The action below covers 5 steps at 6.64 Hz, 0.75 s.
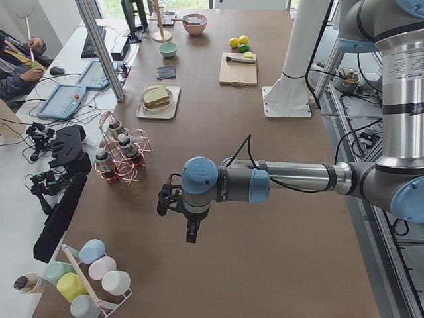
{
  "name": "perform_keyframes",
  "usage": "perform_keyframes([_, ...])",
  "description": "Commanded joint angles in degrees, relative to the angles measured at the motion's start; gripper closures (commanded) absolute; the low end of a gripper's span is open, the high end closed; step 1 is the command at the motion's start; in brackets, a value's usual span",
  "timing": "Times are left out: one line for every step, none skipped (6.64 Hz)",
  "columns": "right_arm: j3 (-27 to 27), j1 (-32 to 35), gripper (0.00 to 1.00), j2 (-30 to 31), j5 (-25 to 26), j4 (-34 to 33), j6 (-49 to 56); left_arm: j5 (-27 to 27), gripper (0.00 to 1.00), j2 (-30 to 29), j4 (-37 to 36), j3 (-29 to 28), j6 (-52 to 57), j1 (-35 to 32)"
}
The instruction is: Make sandwich and place on tray
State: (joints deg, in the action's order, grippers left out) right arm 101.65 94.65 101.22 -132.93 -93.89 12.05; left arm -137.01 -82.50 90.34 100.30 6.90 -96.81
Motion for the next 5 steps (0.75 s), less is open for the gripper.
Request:
perform_keyframes([0.3, 0.0, 0.0, 0.2, -1.4, -0.1, -0.4, -3.3, 0.03, -0.1, -0.3, -0.3, -0.2, 0.0])
perform_keyframes([0.3, 0.0, 0.0, -0.3, -1.4, 0.0, -2.1, -3.4, 0.03, 0.1, -0.4, -0.3, -0.3, 0.0])
perform_keyframes([0.5, 0.0, 0.0, -0.6, -1.4, 0.0, -4.7, -3.4, 0.03, 0.1, -0.5, 0.0, -0.4, 0.0])
perform_keyframes([0.7, 0.0, 0.0, -0.6, -1.5, 0.0, -4.9, -3.3, 0.03, -0.3, -0.6, -0.2, -0.7, -0.1])
perform_keyframes([0.7, -0.6, 0.0, -0.7, -1.4, 0.0, -5.5, -2.8, 0.03, -0.6, -0.5, -0.7, -2.8, 0.0])
